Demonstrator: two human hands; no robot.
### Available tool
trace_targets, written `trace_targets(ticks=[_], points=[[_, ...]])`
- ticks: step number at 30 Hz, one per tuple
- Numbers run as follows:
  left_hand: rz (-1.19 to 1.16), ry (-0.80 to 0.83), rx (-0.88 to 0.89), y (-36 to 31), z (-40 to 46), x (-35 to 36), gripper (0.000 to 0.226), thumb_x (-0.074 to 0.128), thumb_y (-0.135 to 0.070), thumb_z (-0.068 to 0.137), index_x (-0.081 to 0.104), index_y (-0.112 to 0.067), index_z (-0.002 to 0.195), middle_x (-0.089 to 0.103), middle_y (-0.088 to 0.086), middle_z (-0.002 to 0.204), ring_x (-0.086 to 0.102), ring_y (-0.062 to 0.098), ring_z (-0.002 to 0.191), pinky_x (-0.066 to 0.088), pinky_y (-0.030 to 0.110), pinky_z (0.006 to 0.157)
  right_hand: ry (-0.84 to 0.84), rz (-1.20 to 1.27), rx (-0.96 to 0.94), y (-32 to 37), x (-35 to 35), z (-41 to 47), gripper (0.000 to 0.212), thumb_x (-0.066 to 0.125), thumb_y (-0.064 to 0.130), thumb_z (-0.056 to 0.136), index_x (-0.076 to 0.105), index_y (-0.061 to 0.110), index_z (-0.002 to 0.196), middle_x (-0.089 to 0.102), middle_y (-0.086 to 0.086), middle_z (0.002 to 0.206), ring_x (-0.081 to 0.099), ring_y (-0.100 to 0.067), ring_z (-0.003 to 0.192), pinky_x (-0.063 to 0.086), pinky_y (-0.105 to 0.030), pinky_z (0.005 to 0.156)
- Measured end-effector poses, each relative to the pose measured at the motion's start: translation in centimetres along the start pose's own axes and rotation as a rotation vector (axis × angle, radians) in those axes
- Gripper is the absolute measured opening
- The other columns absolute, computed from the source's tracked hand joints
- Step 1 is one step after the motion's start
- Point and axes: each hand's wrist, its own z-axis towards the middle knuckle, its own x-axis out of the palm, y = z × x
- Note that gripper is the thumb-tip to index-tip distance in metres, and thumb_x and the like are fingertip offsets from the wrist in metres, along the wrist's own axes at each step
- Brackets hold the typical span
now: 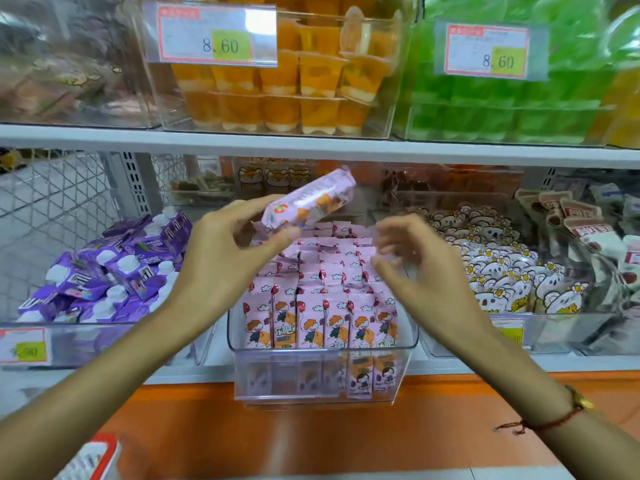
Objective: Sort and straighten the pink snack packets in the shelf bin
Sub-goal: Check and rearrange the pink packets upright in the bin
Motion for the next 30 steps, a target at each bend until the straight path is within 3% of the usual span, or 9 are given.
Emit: trace_targets(ticks=[3,6,11,16,19,21,28,30], points=[[0.172,0.021,-0.047,1.3,2.2,1.3,0.043,0.076,-0.030,0.080,0.066,-0.026,0.121,0.071,-0.003,0.109,0.066,0.016,0.096,0.055,0.040,0.087,0.262,-0.416,-0.156,-0.4,0.9,-1.1,0.029,0.058,0.034,0.092,0.059,0.026,0.120,0.061,0.009,0.123,0.054,-0.011,0.114,0.039,-0.026,0.092],[0.286,0.109,-0.055,2.1,4.6,3.6,0.040,0.075,-0.030,0.081,0.067,-0.023,0.120,0.073,-0.003,0.105,0.067,0.012,0.090,0.057,0.036,0.082,0.403,-0.650,-0.279,-0.9,1.6,-1.7,0.039,0.041,0.047,0.096,0.054,0.027,0.127,0.056,0.008,0.129,0.046,-0.012,0.121,0.022,-0.025,0.094],[0.545,0.200,-0.009,3.2,7.5,7.0,0.044,0.072,-0.033,0.084,0.062,-0.020,0.124,0.071,0.006,0.110,0.066,0.025,0.099,0.053,0.037,0.085,0.411,-0.635,-0.280,-1.1,1.4,-1.8,0.039,0.038,0.049,0.097,0.053,0.029,0.127,0.059,0.011,0.126,0.048,-0.010,0.115,0.018,-0.023,0.092],[0.773,0.331,0.091,3.7,10.1,7.6,0.040,0.070,-0.033,0.085,0.054,-0.016,0.117,0.066,0.007,0.102,0.060,0.025,0.085,0.039,0.030,0.068,0.424,-0.616,-0.280,-1.3,1.4,-1.6,0.039,0.038,0.047,0.097,0.053,0.029,0.128,0.059,0.011,0.126,0.048,-0.010,0.115,0.018,-0.023,0.093],[0.712,0.513,0.067,3.6,11.6,8.1,0.040,0.069,-0.028,0.086,0.053,-0.017,0.121,0.061,0.004,0.112,0.048,0.016,0.086,0.034,0.026,0.070,0.434,-0.612,-0.276,-1.2,1.4,-1.6,0.039,0.038,0.047,0.097,0.053,0.028,0.128,0.059,0.010,0.126,0.048,-0.011,0.114,0.018,-0.024,0.092],[0.676,0.578,0.054,3.8,12.4,9.2,0.037,0.069,-0.026,0.087,0.056,-0.013,0.119,0.060,0.006,0.117,0.050,0.018,0.090,0.037,0.025,0.072,0.443,-0.604,-0.268,-1.2,1.4,-1.5,0.039,0.040,0.047,0.096,0.055,0.028,0.127,0.060,0.009,0.125,0.049,-0.012,0.114,0.018,-0.024,0.092],[0.688,0.608,-0.083,6.9,11.7,12.1,0.039,0.064,-0.029,0.090,0.055,-0.014,0.125,0.061,0.006,0.123,0.059,0.024,0.105,0.050,0.034,0.087,0.456,-0.598,-0.243,-0.9,1.2,-1.6,0.038,0.043,0.044,0.096,0.057,0.025,0.126,0.061,0.007,0.122,0.051,-0.015,0.113,0.021,-0.026,0.094],[0.665,0.654,-0.088,7.4,11.1,12.2,0.033,0.055,-0.031,0.096,0.056,-0.016,0.125,0.062,0.005,0.122,0.058,0.022,0.102,0.048,0.031,0.083,0.456,-0.603,-0.241,-0.9,1.3,-1.6,0.038,0.043,0.043,0.096,0.057,0.025,0.126,0.061,0.006,0.122,0.050,-0.015,0.114,0.022,-0.026,0.096]])
